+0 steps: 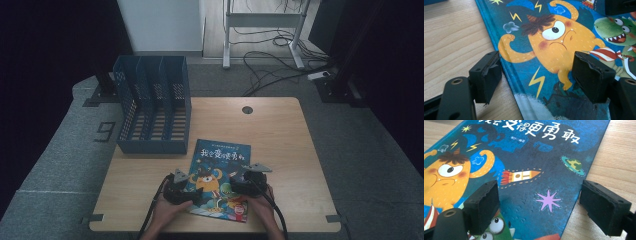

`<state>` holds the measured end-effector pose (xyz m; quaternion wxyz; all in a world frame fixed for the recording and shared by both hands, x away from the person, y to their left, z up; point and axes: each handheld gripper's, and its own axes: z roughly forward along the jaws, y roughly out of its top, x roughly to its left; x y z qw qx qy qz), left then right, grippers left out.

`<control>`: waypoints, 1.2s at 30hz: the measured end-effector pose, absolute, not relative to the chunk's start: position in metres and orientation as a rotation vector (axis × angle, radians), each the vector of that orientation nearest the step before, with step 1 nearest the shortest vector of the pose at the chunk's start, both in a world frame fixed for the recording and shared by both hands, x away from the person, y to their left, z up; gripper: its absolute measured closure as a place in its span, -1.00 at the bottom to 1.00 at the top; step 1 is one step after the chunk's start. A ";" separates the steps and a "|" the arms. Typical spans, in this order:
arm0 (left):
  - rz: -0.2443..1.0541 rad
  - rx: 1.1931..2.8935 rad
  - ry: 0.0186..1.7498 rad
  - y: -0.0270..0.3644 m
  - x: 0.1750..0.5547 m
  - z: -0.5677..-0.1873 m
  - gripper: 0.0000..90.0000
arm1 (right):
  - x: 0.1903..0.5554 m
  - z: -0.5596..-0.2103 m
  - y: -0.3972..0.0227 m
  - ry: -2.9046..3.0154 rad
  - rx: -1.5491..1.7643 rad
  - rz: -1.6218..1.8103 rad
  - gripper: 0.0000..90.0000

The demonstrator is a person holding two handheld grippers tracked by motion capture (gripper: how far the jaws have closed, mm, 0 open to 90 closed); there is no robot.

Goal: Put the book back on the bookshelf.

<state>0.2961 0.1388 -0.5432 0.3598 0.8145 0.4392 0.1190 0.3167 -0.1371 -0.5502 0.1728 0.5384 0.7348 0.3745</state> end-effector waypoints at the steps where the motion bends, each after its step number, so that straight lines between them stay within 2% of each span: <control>1: 0.306 2.100 1.134 0.139 0.296 -0.543 -0.47 | 0.317 -0.550 -0.137 2.086 1.530 1.065 -0.65; 10: 0.278 2.126 1.100 0.132 0.292 -0.542 -0.46 | 0.318 -0.549 -0.143 2.072 1.563 1.043 -0.64; 16: 0.284 2.121 1.105 0.132 0.292 -0.542 -0.47 | 0.318 -0.547 -0.147 2.074 1.577 1.053 -0.55; 27: 0.286 2.114 1.114 0.131 0.292 -0.543 -0.47 | 0.318 -0.543 -0.158 2.031 1.695 1.176 -0.43; 36: 0.278 2.109 1.114 0.132 0.292 -0.543 -0.47 | 0.318 -0.538 -0.165 2.006 1.747 1.273 -0.42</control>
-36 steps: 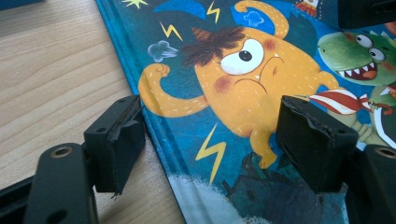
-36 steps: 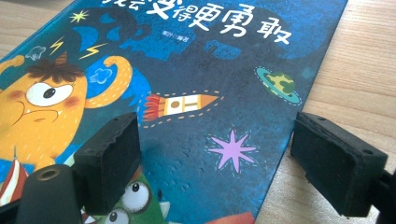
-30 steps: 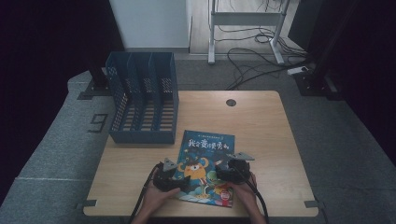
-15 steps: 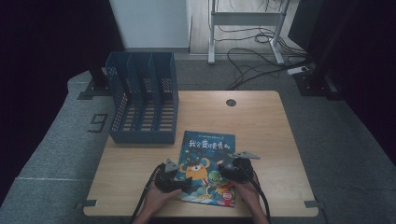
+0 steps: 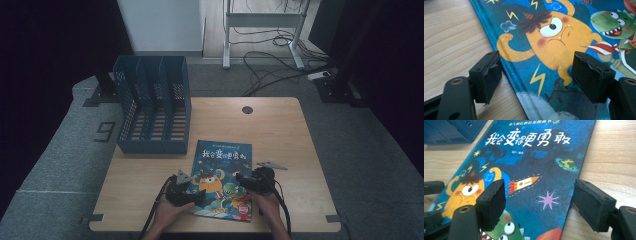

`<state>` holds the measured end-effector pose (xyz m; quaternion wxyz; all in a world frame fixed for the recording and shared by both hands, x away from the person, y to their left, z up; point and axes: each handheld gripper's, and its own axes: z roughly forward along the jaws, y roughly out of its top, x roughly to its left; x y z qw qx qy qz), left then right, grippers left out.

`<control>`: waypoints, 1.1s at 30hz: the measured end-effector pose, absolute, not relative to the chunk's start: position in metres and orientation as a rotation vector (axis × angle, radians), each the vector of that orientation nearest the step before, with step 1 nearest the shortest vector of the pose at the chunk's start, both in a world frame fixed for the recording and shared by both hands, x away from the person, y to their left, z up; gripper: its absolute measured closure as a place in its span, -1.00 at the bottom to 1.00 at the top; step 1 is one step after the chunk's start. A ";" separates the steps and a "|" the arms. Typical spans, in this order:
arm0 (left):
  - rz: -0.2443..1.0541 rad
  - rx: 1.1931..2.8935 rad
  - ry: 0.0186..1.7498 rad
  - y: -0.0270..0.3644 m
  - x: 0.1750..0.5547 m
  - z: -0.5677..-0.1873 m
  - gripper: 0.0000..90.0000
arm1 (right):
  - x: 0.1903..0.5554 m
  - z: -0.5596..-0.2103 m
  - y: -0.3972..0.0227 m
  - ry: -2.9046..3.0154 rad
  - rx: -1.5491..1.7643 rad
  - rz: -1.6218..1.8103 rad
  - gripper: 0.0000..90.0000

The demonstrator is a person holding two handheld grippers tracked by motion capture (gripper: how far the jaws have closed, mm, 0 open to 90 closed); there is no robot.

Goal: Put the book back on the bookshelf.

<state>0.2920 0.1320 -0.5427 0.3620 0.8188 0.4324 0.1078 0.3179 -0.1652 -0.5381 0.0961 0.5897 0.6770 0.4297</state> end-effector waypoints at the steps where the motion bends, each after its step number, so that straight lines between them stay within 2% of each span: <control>1: 0.278 2.110 1.112 0.132 0.292 -0.543 -0.47 | 0.318 -0.538 -0.166 2.007 1.748 1.280 -0.42; 2: 0.279 2.111 1.110 0.132 0.292 -0.543 -0.47 | 0.318 -0.537 -0.167 2.012 1.745 1.288 -0.35; 3: 0.282 2.115 1.107 0.131 0.292 -0.543 -0.48 | 0.317 -0.536 -0.168 2.033 1.739 1.395 -0.13; 5: 0.274 2.116 1.104 0.132 0.292 -0.543 -0.48 | 0.317 -0.533 -0.164 2.086 1.740 1.626 -0.16; 10: 0.266 2.112 1.100 0.133 0.293 -0.543 -0.49 | 0.312 -0.526 -0.146 2.120 1.610 1.461 -0.26; 17: 0.270 2.113 1.101 0.132 0.292 -0.543 -0.50 | 0.320 -0.537 -0.162 2.036 1.659 1.268 -0.36; 33: 0.272 2.110 1.105 0.132 0.292 -0.543 -0.49 | 0.325 -0.546 -0.167 2.034 1.750 1.255 -0.43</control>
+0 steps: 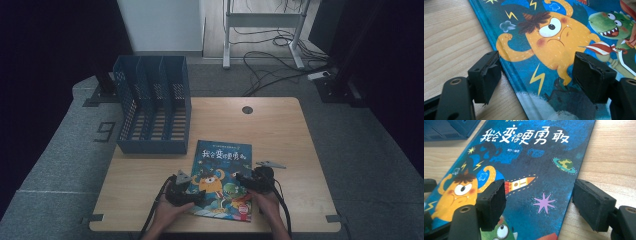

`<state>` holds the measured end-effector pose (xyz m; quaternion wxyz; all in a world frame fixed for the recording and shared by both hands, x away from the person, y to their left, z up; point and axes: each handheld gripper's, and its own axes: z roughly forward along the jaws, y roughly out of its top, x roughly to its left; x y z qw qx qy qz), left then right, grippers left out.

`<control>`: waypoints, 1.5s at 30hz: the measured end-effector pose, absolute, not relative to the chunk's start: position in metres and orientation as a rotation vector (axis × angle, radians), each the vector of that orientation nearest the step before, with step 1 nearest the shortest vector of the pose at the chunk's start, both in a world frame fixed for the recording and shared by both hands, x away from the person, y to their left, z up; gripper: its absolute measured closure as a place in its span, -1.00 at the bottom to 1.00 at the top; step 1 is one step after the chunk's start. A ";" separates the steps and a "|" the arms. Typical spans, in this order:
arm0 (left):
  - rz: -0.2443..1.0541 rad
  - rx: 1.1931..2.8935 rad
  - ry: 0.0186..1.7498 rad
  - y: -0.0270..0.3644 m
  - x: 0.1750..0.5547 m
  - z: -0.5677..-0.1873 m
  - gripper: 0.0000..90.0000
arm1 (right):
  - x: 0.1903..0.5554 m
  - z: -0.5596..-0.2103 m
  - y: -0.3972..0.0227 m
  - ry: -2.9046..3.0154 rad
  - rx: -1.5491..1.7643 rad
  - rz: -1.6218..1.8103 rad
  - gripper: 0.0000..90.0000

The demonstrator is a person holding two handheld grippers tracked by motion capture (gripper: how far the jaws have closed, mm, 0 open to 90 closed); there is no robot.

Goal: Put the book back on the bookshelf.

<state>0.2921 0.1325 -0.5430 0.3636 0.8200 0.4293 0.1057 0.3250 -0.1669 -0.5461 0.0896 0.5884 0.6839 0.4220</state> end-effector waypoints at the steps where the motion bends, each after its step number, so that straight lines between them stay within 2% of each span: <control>1: 0.273 2.110 1.105 0.132 0.292 -0.543 -0.49 | 0.325 -0.546 -0.168 2.035 1.751 1.266 -0.42; 25: 0.226 2.069 1.117 0.137 0.295 -0.544 -0.52 | 0.322 -0.535 -0.187 1.948 1.843 1.544 -0.33; 45: 0.216 2.060 1.117 0.138 0.295 -0.544 -0.53 | 0.322 -0.535 -0.192 1.925 1.963 1.607 -0.31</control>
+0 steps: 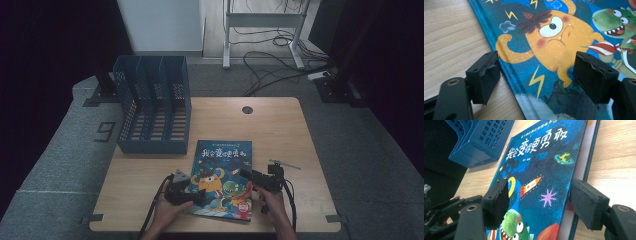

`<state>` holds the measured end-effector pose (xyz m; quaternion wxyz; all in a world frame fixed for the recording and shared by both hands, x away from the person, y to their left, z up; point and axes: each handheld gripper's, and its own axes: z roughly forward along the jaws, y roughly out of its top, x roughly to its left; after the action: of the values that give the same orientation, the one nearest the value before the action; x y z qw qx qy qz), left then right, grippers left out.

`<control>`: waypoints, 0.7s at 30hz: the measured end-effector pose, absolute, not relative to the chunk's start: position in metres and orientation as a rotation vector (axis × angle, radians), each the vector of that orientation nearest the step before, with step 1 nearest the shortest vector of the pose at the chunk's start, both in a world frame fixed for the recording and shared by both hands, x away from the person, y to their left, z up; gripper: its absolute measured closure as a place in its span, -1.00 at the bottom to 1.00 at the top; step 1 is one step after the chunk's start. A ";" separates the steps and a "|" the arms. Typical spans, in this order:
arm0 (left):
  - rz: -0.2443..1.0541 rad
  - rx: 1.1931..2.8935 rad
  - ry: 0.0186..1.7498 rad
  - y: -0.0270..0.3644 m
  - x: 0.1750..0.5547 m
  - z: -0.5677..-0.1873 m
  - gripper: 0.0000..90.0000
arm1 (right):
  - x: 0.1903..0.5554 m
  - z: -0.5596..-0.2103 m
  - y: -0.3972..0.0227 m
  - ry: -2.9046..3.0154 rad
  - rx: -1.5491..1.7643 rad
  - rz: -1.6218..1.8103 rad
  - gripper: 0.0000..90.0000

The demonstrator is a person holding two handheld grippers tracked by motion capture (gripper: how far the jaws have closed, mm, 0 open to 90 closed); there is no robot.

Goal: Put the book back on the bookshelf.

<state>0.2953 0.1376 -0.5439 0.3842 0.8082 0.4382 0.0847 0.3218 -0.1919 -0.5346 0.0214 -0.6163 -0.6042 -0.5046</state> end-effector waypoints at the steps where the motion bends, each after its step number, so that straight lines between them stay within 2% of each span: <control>1: 0.216 2.060 1.117 0.138 0.295 -0.544 -0.53 | 0.322 -0.535 -0.192 -1.874 -1.909 -1.562 -0.31; 21: 0.190 2.050 1.115 0.142 0.297 -0.544 -0.54 | 0.322 -0.534 -0.194 -2.002 -1.780 -1.573 -0.31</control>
<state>0.2973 0.1415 -0.5438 0.3895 0.8065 0.4385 0.0747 0.3219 -0.1939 -0.5338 0.0175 -0.5729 -0.6445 -0.5061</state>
